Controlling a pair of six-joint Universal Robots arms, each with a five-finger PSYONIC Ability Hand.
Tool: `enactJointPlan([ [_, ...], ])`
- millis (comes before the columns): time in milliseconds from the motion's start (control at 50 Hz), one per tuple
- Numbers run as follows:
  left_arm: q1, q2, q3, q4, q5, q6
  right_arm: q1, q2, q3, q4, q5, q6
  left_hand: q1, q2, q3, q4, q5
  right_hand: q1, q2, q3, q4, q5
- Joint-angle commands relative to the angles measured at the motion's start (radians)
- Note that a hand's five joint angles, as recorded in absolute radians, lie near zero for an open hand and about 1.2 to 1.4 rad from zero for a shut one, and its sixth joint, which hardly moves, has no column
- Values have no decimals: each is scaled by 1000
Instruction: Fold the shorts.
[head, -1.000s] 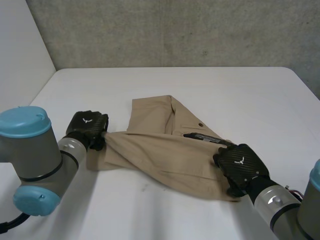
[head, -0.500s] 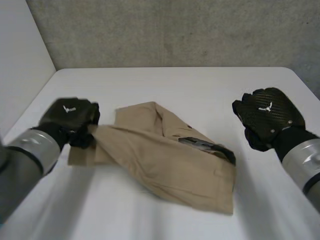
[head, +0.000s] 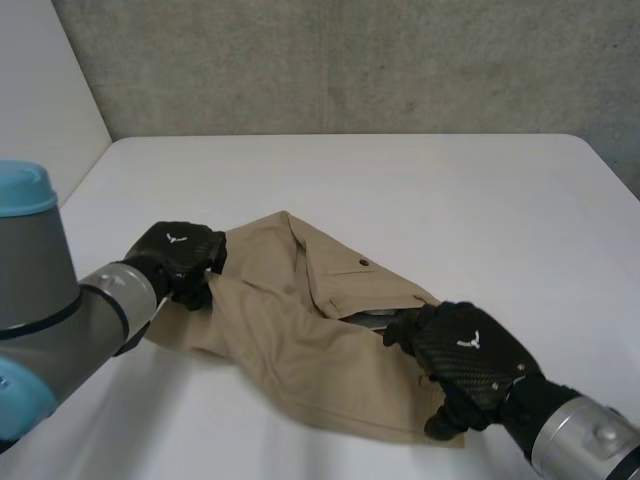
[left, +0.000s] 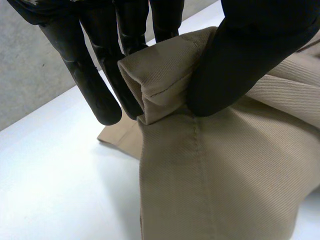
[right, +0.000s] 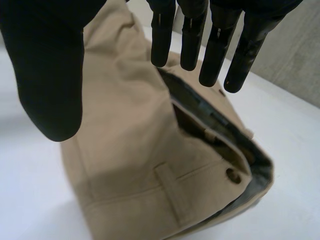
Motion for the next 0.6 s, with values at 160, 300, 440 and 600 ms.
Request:
enactJointPlan([
  [160, -2, -170, 166, 1, -61, -8, 8, 120, 43, -113, 49, -22, 288, 176, 181, 179, 234, 239, 179, 184, 193, 191],
  [300, -2, -227, 212, 3, -81, -24, 10, 230, 43, -209, 123, -65, 288, 176, 181, 179, 234, 356, 296, 301, 310, 309],
  [440, -2, -256, 247, 3, -81, -25, 28, 304, 34, -230, 154, -94, 288, 176, 181, 179, 234, 377, 317, 322, 331, 330],
  [600, -2, -278, 264, 7, -82, -24, 44, 287, 28, -231, 149, -88, 291, 179, 184, 181, 237, 377, 317, 322, 331, 330],
])
